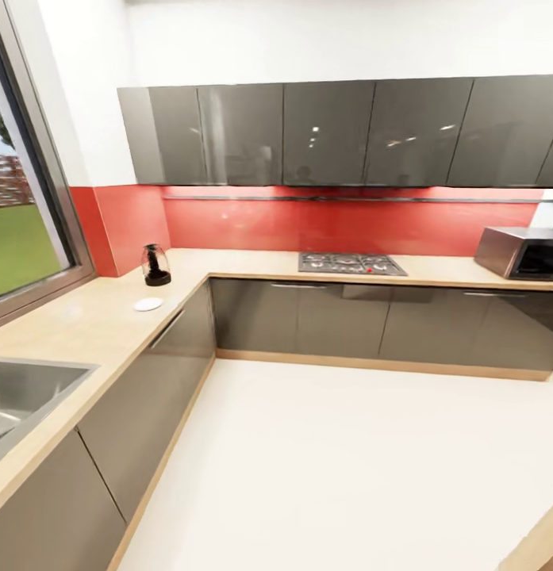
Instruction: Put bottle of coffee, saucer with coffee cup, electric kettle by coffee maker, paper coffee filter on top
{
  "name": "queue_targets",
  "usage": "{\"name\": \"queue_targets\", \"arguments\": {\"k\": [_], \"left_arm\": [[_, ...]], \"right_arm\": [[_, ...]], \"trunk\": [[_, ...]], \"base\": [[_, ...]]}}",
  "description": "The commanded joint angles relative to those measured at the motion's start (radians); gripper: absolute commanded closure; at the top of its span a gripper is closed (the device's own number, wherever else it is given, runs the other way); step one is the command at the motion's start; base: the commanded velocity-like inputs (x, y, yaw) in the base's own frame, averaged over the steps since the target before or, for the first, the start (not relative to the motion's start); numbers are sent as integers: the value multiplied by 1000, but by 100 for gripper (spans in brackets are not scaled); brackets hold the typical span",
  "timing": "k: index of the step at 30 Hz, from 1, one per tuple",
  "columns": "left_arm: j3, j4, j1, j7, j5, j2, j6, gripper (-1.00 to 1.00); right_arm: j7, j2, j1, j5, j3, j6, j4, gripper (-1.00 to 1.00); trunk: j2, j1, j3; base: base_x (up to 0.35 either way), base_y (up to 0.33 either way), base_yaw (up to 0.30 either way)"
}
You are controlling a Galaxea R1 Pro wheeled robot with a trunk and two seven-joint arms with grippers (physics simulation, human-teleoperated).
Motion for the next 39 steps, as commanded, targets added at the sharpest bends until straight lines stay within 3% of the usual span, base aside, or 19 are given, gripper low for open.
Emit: {"name": "queue_targets", "arguments": {"k": [1, 9, 25, 39], "left_arm": [[-9, 3, -2, 1, 10, -1, -7, -100], [-9, 3, -1, 1, 11, -1, -8, -100], [-9, 3, -1, 1, 11, -1, -8, -100], [-10, 3, -1, 1, 10, -1, -12, -100]], "right_arm": [[2, 0, -1, 10, -8, -4, 2, -100], [2, 27, -1, 11, -7, -4, 2, -100], [1, 30, -1, 12, -7, -5, 2, -100], [0, 30, -1, 16, -2, -8, 2, -100]], "trunk": [[-2, 1, -2], [-2, 1, -4], [-2, 1, -16], [-2, 1, -16]], "base": [[337, 0, -5], [337, 0, 20], [337, 0, 191], [337, 0, 11]]}}
